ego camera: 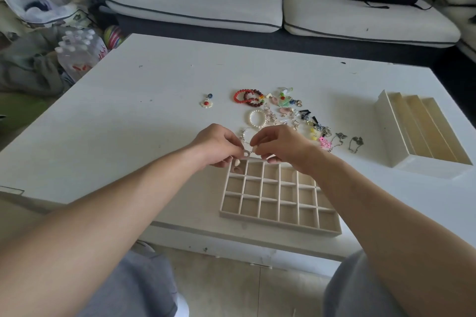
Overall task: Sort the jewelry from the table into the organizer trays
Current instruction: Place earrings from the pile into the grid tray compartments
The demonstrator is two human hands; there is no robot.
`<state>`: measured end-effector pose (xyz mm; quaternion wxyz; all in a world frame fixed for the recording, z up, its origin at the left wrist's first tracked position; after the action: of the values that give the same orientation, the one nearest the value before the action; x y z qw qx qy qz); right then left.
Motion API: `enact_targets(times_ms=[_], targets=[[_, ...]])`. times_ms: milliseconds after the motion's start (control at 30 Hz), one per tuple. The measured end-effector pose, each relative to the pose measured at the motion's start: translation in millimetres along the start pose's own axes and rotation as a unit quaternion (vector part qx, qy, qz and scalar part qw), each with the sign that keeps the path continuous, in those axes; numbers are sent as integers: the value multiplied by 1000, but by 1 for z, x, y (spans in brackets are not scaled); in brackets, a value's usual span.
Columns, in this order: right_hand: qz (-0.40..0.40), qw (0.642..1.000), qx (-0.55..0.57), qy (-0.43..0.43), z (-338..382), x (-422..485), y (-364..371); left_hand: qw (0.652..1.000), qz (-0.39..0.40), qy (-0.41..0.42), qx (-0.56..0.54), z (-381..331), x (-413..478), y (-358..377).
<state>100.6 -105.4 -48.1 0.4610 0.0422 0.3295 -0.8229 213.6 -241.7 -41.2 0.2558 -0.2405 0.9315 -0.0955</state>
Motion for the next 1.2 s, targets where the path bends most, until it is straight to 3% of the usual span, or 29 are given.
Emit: enact_targets(times_ms=[233,433,633,800,1200], targets=[[-6,998,-68,-13,-1,0,4,987,-11,18,161,2,2,-2],[-47,982,-180,-43,2,4,14,940,-43,34,336,-3,-3,5],[-49,967,-242,-56,3,7,23,915,-4,76,397,-5,-2,10],[-45,960,-267,-65,5,7,26,873,5,141,467,-7,-1,13],[-47,957,-278,-74,7,5,23,886,-7,112,449,-3,1,14]])
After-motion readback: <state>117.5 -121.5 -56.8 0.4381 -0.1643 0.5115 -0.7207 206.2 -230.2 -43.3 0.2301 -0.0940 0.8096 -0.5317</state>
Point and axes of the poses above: each hand's wrist, its own x-axis towards the middle knuckle, its own y-axis out of the palm, z = x × y, the point moved 4 cm from there along x, towards the middle knuckle, and after that the axes turned 13 degrees about -x, right-handed, at the moved point
